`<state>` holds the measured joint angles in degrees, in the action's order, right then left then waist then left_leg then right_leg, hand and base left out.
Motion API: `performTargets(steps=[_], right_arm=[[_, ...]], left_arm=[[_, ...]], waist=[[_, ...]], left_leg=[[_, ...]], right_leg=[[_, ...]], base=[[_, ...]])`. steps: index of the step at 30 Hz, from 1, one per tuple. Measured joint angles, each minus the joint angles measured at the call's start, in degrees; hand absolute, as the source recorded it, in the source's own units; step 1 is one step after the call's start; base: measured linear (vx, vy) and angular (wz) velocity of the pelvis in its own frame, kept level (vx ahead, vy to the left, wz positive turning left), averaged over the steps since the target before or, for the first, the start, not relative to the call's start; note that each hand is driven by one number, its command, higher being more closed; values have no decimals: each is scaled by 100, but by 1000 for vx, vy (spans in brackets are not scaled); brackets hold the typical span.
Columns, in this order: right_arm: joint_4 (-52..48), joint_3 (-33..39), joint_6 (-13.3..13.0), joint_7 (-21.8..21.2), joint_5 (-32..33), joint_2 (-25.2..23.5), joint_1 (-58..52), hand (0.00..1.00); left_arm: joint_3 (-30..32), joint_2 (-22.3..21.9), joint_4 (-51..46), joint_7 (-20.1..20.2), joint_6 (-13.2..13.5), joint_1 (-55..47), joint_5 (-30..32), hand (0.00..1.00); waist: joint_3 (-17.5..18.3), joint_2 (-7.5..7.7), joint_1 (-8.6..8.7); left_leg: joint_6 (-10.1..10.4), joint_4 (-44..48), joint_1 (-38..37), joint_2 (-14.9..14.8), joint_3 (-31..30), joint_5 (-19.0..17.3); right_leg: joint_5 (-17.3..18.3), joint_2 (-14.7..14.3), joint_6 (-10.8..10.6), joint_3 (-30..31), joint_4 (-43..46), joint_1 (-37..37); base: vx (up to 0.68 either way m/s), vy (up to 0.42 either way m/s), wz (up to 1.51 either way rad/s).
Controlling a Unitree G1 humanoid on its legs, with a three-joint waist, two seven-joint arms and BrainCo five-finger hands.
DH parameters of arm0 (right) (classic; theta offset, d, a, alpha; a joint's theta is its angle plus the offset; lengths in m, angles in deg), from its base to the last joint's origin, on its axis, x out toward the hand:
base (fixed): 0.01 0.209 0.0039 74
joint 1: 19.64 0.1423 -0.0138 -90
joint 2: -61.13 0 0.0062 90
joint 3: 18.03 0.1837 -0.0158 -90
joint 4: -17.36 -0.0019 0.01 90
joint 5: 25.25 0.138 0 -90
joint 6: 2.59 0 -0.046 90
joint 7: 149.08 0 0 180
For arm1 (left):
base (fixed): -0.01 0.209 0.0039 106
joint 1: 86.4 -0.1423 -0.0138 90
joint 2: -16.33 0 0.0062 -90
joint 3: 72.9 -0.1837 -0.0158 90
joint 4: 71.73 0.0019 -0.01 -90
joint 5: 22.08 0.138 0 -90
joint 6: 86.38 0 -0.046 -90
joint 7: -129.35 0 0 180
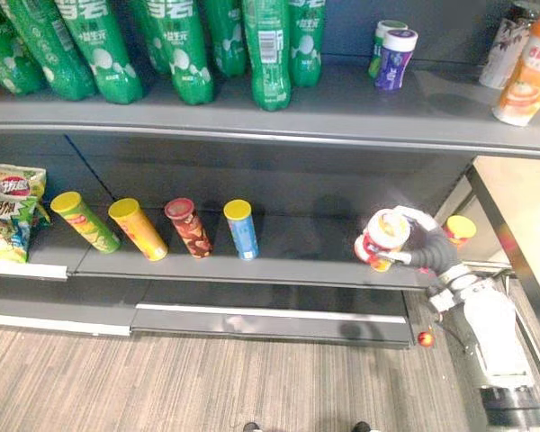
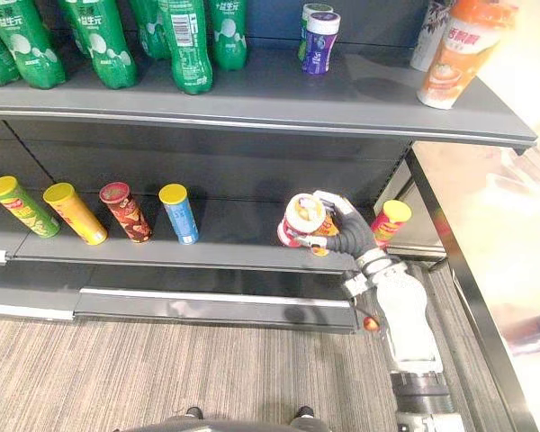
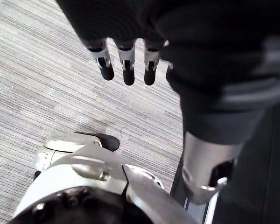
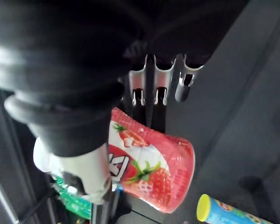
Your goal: Put the gum and the chips on the shelf.
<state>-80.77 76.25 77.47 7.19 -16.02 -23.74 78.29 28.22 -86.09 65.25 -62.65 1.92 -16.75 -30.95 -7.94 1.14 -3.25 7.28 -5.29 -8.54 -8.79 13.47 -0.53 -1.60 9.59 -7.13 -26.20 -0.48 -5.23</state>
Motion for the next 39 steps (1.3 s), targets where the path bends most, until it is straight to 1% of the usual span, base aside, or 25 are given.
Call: performTargets(steps=[3, 6, 7, 9, 11, 16, 18, 20, 21, 22, 24, 25, 28, 30, 33, 35, 39], right_arm=[[-329, -14, 106, -186, 99, 136, 274, 100], [-607, -46, 285, -398, 344, 274, 417, 100], [-687, -77, 408, -492, 482, 338, 455, 100], [-703, -205, 530, -597, 545, 355, 576, 100], [-721, -359, 706, -747, 681, 370, 671, 100], [-852, -589, 857, -801, 705, 377, 1031, 100], [-901, -686, 889, -766, 706, 404, 1236, 100], [-850, -789, 1003, -644, 705, 521, 1492, 100], [-639, -832, 1023, -506, 702, 546, 1714, 100], [-492, -835, 1027, -415, 700, 546, 1831, 100], [156, -835, 1048, -26, 696, 611, 2280, 100], [305, -837, 1049, 52, 694, 648, 2387, 100], [1003, -858, 1055, 528, 692, 873, 2891, 100], [1249, -864, 1054, 708, 683, 984, 3077, 100], [1605, -876, 1064, 904, 649, 1040, 3424, 100], [1846, -926, 1107, 1080, 649, 1177, 3642, 100], [2238, -945, 1168, 1108, 649, 1360, 3870, 100]], left_arm=[[5, 9, 52, 0, 6, -1, 0, 0], [20, 16, 125, 0, 29, -4, 2, 0], [29, 16, 131, 0, 32, -8, 2, 0], [58, 24, 173, 3, 33, -10, 4, 0], [130, 12, 174, 17, 34, -8, 10, 0], [226, 7, 170, 75, 32, -4, 14, 0], [151, 29, 174, 88, 31, -5, 14, 0], [37, 62, 174, 92, 28, 3, 14, 0], [7, 74, 175, 92, 24, -1, 14, 0], [-9, 105, 175, 92, 22, 0, 14, 0], [-86, 127, 174, 92, -14, 2, 20, 0], [-97, 131, 174, 90, -18, 2, 20, 0], [-181, 135, 171, 87, -36, -6, 32, 0], [-195, 147, 160, 85, -92, -1, 46, 0], [-231, 169, 154, 83, -147, -1, 52, 0], [-250, 209, 154, 93, -202, 0, 63, 0], [-416, 313, 150, 99, -248, 25, 76, 0]], waist=[[1, 6, -15], [3, 15, -15], [4, 22, -14], [14, 40, -6], [32, 68, -5], [61, 114, -6], [69, 125, -4], [87, 152, -26], [102, 169, -45], [107, 177, -51], [133, 204, -56], [134, 206, -57], [139, 198, -185], [140, 197, -182], [140, 196, -193], [141, 196, -201], [141, 197, -208]], left_leg=[[-3, -39, 3, -15, -14, 6], [-9, -43, 4, -25, -26, 12], [-10, -43, 4, -27, -32, 17], [-5, -45, 2, -28, -36, 24], [-6, -45, 1, -25, -37, 29], [-20, -49, 13, 10, -93, 45], [-25, -49, 43, 21, -159, 57], [-25, -49, 53, 17, -186, 73], [-24, -49, 62, 14, -203, 84], [-22, -49, 63, 13, -214, 91], [-25, -52, 120, 14, -327, 133], [-27, -52, 132, 13, -340, 145], [-29, -54, 140, 6, -395, 184], [-29, -56, 143, 6, -481, 208], [-29, -56, 146, 2, -491, 230], [-30, -57, 144, -4, -492, 239], [-23, -57, 144, -18, -495, 261]], right_leg=[[1, -12, 2, 0, 14, -2], [4, -16, 5, 10, 35, -1], [8, -16, 11, 14, 48, 1], [12, -20, 17, 15, 54, 2], [12, -16, 17, 13, 56, 2], [12, 20, 15, -21, 69, -2], [12, 32, 15, -49, 69, -6], [12, 30, 16, -77, 69, -17], [12, 27, 16, -90, 69, -17], [12, 25, 16, -96, 70, -20], [12, 28, 17, -183, 69, -40], [12, 28, 17, -185, 68, -39], [12, 20, 18, -212, 71, -54], [14, 20, 22, -250, 67, -118], [15, 19, 22, -249, 69, -127], [14, 18, 23, -248, 74, -132], [8, 7, 31, -246, 71, -133]], base=[[-40, 0, 2], [0, 0, 0], [0, 0, 0], [0, 0, 0], [0, 0, 0], [-3, 5, 3], [-9, 9, 11], [-10, 5, 8], [-8, 0, 7], [-17, -1, 10], [-25, 1, 21], [-23, 5, 19], [-24, 4, 7], [-16, 5, 20], [-33, 15, 7], [-16, 6, 1], [0, 0, 0]])
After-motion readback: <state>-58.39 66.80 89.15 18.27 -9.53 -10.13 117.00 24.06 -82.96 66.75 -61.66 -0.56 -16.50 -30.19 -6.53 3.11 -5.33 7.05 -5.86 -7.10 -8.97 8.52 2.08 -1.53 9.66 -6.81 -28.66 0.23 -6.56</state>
